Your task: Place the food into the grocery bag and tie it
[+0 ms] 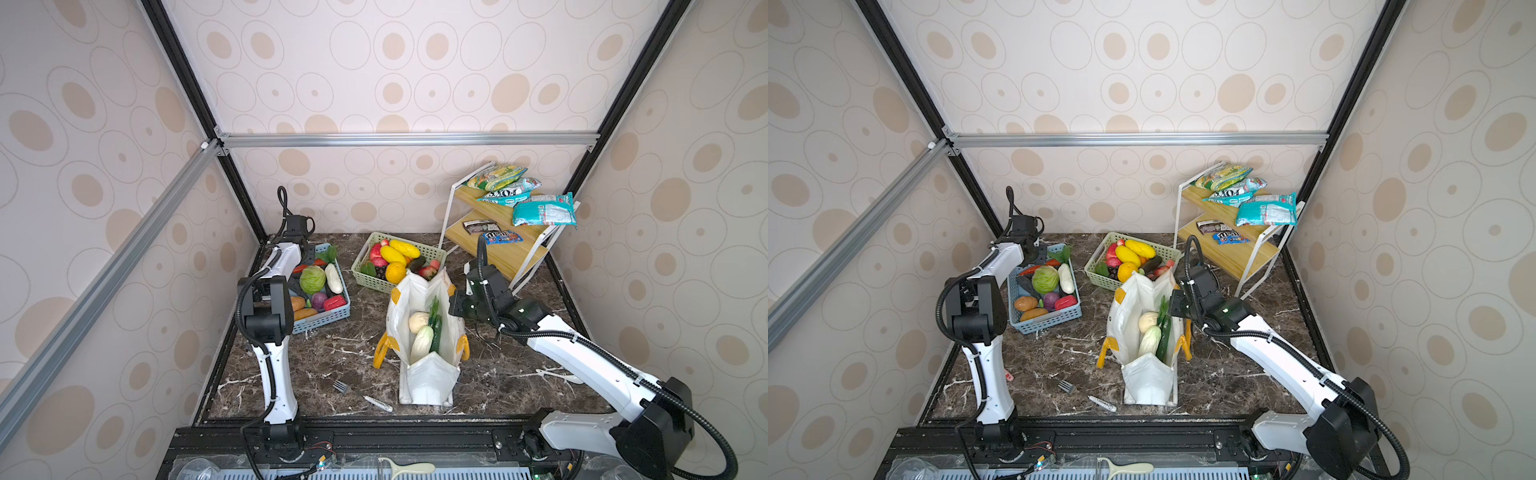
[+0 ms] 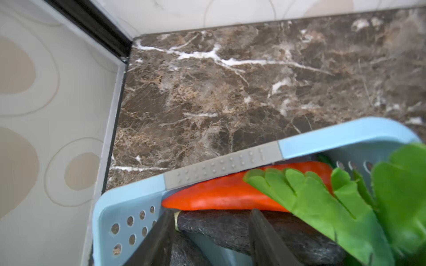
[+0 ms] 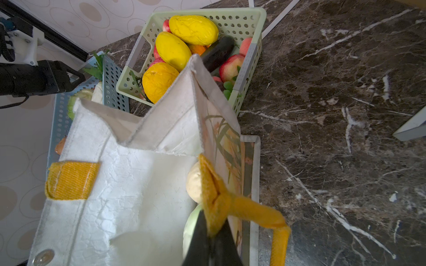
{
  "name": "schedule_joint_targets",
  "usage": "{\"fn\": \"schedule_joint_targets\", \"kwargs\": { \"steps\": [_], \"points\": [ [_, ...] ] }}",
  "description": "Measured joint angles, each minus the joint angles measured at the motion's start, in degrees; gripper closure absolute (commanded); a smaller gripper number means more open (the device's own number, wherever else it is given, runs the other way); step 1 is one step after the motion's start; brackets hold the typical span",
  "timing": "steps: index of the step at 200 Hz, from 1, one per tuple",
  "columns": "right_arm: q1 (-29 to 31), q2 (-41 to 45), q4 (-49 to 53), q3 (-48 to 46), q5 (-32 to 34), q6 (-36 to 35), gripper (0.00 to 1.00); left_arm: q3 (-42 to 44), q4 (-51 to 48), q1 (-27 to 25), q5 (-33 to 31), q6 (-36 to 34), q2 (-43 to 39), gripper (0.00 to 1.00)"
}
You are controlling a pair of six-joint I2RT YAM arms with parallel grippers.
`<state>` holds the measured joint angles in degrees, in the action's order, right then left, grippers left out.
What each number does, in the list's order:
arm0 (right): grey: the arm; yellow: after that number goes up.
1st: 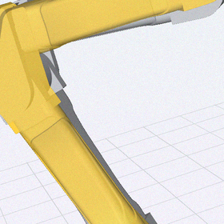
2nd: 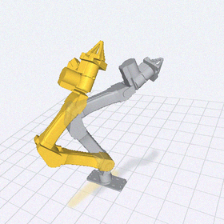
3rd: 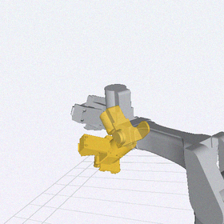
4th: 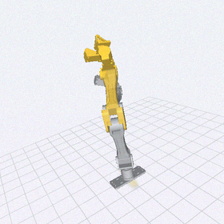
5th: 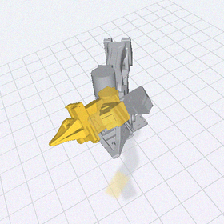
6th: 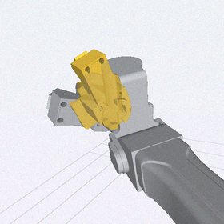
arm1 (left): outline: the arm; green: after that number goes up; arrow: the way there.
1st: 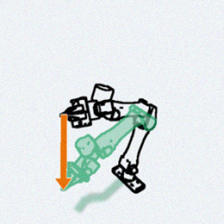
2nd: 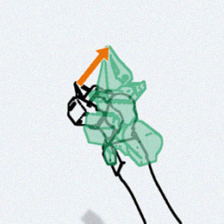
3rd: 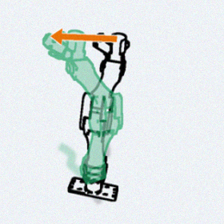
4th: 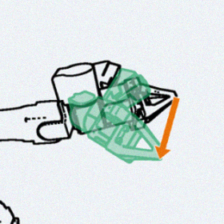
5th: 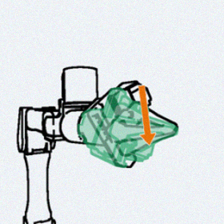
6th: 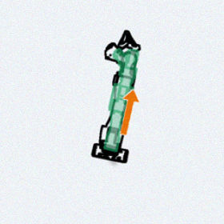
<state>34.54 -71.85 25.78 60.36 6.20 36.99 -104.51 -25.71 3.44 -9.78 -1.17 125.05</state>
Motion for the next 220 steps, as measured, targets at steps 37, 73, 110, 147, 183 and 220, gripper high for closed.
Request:
{"fn": "schedule_joint_targets", "kwargs": {
  "steps": [37, 73, 110, 147, 183, 220],
  "points": [
    [0.00, -1.92, -0.04, 1.27, -0.46, 0.02, 1.00, 1.20, 3.85, -0.02, -1.97, -0.98, -2.05, 0.37],
    [0.00, -3.30, 0.76, 2.80, -1.25, 0.00, 1.00, -2.34, 3.78, -0.02, -2.08, -3.21, 0.79, 0.31],
    [0.00, -6.69, 3.13, 6.47, -2.60, -0.22, 1.00, -5.20, 3.21, 0.00, -1.01, -6.75, 4.66, 0.25],
    [0.07, -10.10, 5.88, 10.49, -3.89, -0.85, 1.00, -9.01, 2.14, 0.17, 1.60, -10.64, 7.26, 0.23],
    [0.11, -11.89, 8.48, 13.25, -4.22, -1.62, 1.00, -12.61, 0.44, 0.57, 6.88, -13.81, 9.99, 0.23],
    [0.15, -14.45, 10.29, 16.06, -4.74, -2.08, 1.00, -17.51, -0.98, 1.60, 8.83, -16.15, 13.86, 0.29]
  ]
}}
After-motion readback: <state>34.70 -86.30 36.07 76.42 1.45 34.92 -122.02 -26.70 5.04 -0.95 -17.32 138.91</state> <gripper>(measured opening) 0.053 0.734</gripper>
